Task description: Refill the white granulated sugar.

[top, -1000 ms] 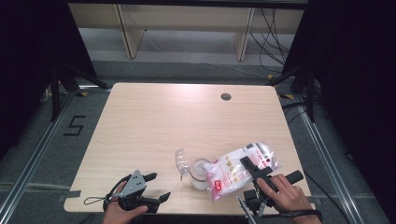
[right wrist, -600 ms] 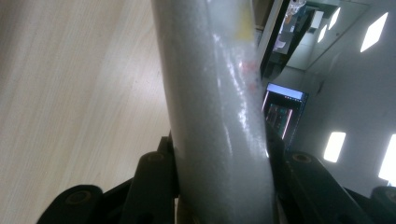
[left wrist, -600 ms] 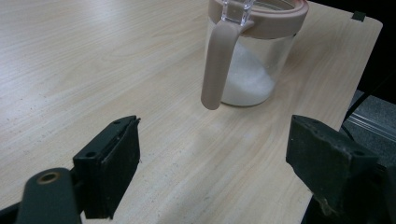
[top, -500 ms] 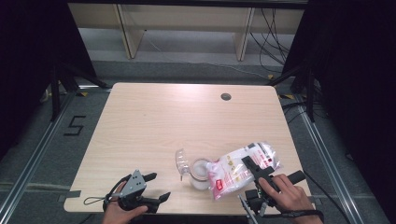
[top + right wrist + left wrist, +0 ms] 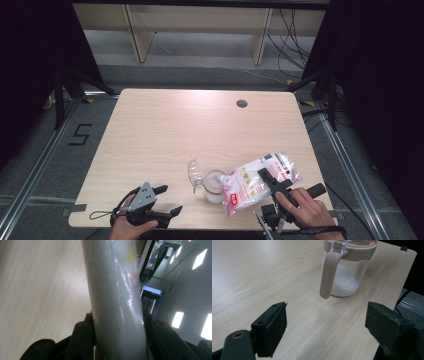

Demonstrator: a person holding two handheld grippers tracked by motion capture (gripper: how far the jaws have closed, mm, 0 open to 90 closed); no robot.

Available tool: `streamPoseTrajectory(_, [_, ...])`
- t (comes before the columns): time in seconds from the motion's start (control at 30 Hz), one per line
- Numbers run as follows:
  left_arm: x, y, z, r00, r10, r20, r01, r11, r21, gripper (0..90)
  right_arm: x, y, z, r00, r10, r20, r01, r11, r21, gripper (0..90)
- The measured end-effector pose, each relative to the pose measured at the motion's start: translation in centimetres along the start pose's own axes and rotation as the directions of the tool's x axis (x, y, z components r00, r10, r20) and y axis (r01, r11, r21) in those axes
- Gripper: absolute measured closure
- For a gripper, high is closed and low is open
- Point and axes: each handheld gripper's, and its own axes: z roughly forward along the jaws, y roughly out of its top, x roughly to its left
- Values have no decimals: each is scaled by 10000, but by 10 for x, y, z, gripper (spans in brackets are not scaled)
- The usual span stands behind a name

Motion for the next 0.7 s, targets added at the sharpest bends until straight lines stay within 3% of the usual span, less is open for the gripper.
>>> streamPoseTrajectory(0.7, [0, 0, 0, 10000, -14, 39, 14, 10000, 0, 172, 2, 1, -1, 9999, 125, -42, -125, 9999, 98, 677])
